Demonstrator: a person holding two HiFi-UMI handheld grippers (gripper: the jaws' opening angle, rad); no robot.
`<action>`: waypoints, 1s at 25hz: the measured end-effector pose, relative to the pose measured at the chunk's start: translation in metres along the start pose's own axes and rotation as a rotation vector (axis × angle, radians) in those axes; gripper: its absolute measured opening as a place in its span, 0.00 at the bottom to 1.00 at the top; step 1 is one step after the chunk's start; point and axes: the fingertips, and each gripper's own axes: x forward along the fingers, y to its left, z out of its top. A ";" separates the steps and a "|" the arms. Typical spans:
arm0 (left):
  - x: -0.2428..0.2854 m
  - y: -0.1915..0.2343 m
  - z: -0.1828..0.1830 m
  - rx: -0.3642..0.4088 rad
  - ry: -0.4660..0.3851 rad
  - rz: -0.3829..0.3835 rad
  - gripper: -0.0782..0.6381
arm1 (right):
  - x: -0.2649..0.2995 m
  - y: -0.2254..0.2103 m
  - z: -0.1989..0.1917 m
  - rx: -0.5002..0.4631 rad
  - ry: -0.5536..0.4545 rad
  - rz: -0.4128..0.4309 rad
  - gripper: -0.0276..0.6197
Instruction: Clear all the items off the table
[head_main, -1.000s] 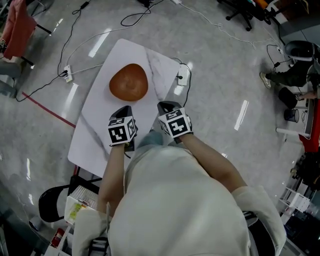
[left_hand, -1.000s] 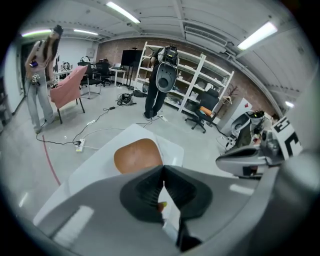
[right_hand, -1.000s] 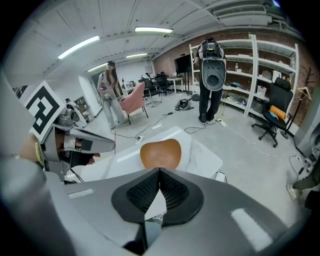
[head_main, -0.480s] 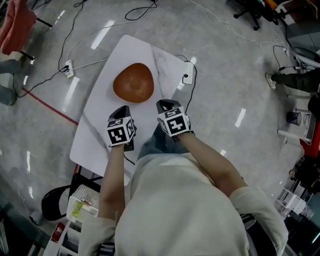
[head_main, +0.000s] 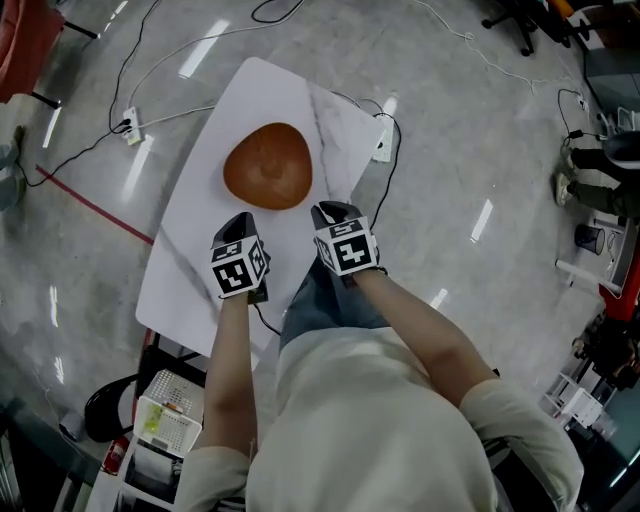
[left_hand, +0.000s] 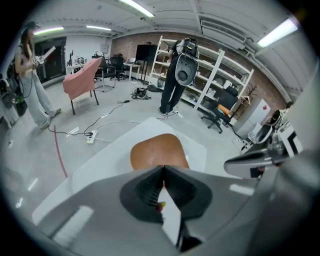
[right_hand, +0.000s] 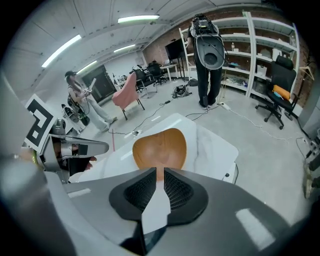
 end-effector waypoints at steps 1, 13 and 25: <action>0.005 0.002 0.000 -0.001 0.002 0.005 0.12 | 0.005 -0.002 -0.002 0.017 0.007 0.001 0.11; 0.058 0.043 0.007 -0.016 0.003 0.063 0.27 | 0.066 -0.018 -0.007 0.159 0.042 0.013 0.16; 0.113 0.077 0.007 -0.058 0.030 0.108 0.41 | 0.109 -0.035 -0.019 0.290 0.086 0.003 0.21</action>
